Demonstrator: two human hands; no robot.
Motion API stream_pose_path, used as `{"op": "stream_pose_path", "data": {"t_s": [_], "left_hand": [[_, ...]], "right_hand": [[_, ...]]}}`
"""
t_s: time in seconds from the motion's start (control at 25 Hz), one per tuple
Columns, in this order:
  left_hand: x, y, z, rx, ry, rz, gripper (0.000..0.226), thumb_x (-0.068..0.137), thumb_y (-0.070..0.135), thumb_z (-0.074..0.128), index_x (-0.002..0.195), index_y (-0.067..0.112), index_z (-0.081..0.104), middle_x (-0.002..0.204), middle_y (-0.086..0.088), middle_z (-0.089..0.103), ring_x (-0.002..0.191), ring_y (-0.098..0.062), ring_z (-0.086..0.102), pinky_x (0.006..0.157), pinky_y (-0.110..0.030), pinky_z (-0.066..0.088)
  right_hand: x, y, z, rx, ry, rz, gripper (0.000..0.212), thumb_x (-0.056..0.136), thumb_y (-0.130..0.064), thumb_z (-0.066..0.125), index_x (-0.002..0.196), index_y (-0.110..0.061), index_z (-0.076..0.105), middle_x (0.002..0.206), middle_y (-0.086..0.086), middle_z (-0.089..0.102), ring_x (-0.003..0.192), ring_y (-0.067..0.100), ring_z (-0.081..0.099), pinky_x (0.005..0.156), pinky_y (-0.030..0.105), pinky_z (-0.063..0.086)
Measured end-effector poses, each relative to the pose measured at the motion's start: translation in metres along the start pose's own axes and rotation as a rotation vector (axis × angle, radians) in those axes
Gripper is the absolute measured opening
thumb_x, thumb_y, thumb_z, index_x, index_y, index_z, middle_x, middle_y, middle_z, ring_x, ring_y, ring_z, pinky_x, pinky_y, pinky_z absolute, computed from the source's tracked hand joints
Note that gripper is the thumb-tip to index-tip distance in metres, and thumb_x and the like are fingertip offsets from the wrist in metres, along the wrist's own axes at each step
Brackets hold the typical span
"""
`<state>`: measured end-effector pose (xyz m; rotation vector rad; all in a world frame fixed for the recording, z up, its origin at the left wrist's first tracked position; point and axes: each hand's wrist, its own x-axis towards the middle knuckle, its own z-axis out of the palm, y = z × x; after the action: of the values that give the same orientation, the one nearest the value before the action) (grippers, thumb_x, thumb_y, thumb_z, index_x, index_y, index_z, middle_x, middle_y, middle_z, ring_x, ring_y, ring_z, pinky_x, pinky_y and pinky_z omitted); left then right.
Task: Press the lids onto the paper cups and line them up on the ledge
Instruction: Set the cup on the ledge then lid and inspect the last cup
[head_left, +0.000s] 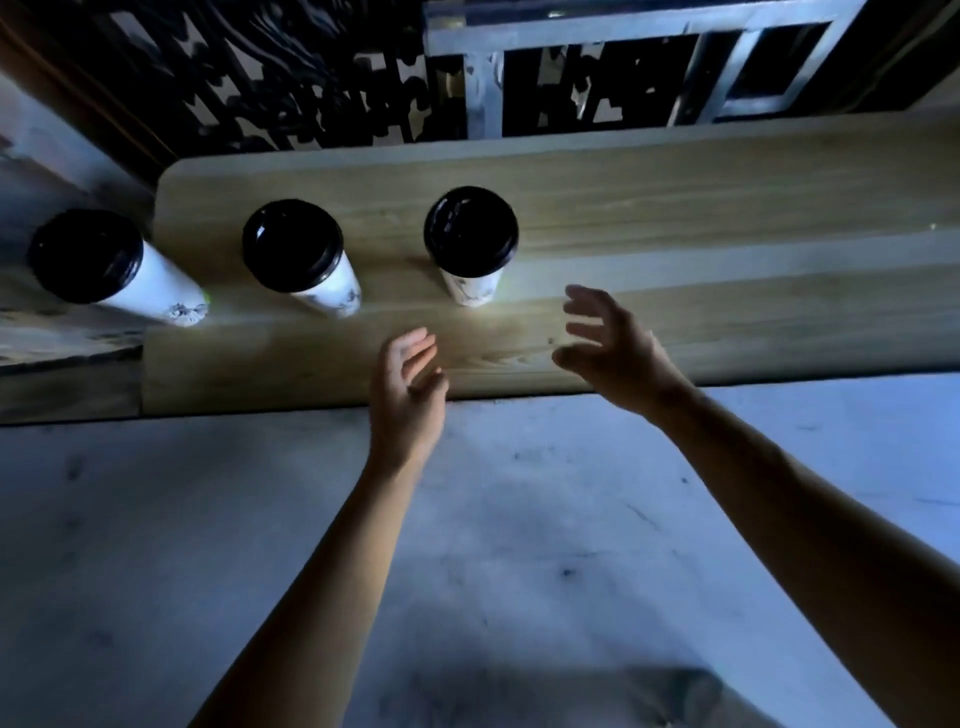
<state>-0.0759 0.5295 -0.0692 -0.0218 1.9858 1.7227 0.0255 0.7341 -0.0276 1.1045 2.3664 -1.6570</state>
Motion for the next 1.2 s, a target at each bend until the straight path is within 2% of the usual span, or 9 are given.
{"op": "stream_pose_path", "data": {"t_s": [0.16,0.32,0.48,0.64,0.72,0.84,0.92,1.08,1.2], "left_hand": [[-0.083,-0.006,0.002,0.089,-0.033,0.02,0.051,0.086,-0.018,0.047,0.105,0.025,0.065,0.112,0.005,0.071,0.11,-0.004,0.068,0.09,-0.012,0.05],[-0.185,-0.008,0.025,0.265,-0.168,0.068,0.057,0.07,-0.005,0.039,0.099,0.036,0.067,0.109,0.01,0.073,0.109,-0.006,0.069,0.101,-0.026,0.05],[-0.293,-0.013,0.043,0.502,-0.316,-0.029,0.073,0.071,-0.012,0.041,0.126,0.032,0.061,0.133,0.004,0.065,0.129,-0.007,0.057,0.111,-0.025,0.04],[-0.37,-0.032,0.067,0.763,-0.462,-0.057,0.097,0.078,0.006,0.078,0.159,0.028,0.028,0.162,0.006,0.033,0.148,-0.008,0.031,0.119,-0.026,0.028],[-0.381,-0.039,0.081,0.708,-0.481,-0.012,0.101,0.072,0.015,0.087,0.157,0.027,0.033,0.16,0.003,0.042,0.145,-0.011,0.042,0.119,-0.035,0.039],[-0.395,-0.029,0.097,0.635,-0.443,-0.001,0.085,0.073,0.019,0.089,0.146,0.035,0.049,0.14,0.007,0.064,0.125,-0.012,0.063,0.101,-0.037,0.055],[-0.402,-0.021,0.1,0.648,-0.441,0.019,0.079,0.073,0.029,0.088,0.142,0.036,0.05,0.134,0.007,0.066,0.117,-0.013,0.064,0.095,-0.036,0.055],[-0.413,0.004,0.097,0.784,-0.487,0.131,0.069,0.075,0.043,0.08,0.132,0.029,0.043,0.119,0.003,0.066,0.098,-0.021,0.066,0.082,-0.04,0.058],[-0.424,0.022,0.093,0.972,-0.458,0.208,0.065,0.072,0.053,0.072,0.125,0.031,0.043,0.112,0.007,0.065,0.092,-0.023,0.067,0.079,-0.04,0.058]], "right_hand": [[-0.103,0.022,-0.05,-0.086,-0.048,-0.018,0.041,0.088,-0.008,0.072,0.12,-0.031,0.062,0.117,-0.006,0.07,0.113,0.01,0.068,0.091,0.023,0.055],[-0.195,0.053,-0.092,-0.1,-0.011,-0.103,0.026,0.091,-0.009,0.07,0.109,-0.027,0.071,0.108,-0.004,0.074,0.097,0.002,0.069,0.078,0.013,0.053],[-0.27,0.072,-0.125,-0.113,-0.072,-0.244,0.019,0.09,-0.018,0.072,0.105,-0.029,0.074,0.108,-0.006,0.069,0.093,0.003,0.067,0.074,0.012,0.05],[-0.333,0.099,-0.127,-0.252,-0.227,-0.331,0.037,0.081,-0.041,0.07,0.117,-0.031,0.07,0.115,0.0,0.06,0.104,0.016,0.061,0.086,0.031,0.053],[-0.346,0.108,-0.119,-0.26,-0.282,-0.289,0.041,0.077,-0.037,0.069,0.118,-0.03,0.069,0.117,0.004,0.058,0.111,0.023,0.059,0.092,0.036,0.052],[-0.356,0.115,-0.118,-0.243,-0.202,-0.217,0.04,0.079,-0.013,0.07,0.118,-0.022,0.07,0.12,0.008,0.059,0.113,0.027,0.059,0.095,0.037,0.052],[-0.358,0.119,-0.122,-0.167,-0.123,-0.124,0.037,0.08,-0.012,0.065,0.115,-0.024,0.07,0.12,0.009,0.062,0.11,0.026,0.064,0.096,0.04,0.054],[-0.37,0.111,-0.123,0.326,-0.132,0.17,0.041,0.07,-0.047,0.052,0.106,-0.039,0.071,0.114,0.003,0.068,0.1,0.025,0.063,0.081,0.042,0.05],[-0.384,0.097,-0.104,0.461,-0.124,0.191,0.039,0.078,-0.05,0.055,0.109,-0.032,0.071,0.108,0.004,0.067,0.093,0.02,0.06,0.074,0.036,0.042]]}}
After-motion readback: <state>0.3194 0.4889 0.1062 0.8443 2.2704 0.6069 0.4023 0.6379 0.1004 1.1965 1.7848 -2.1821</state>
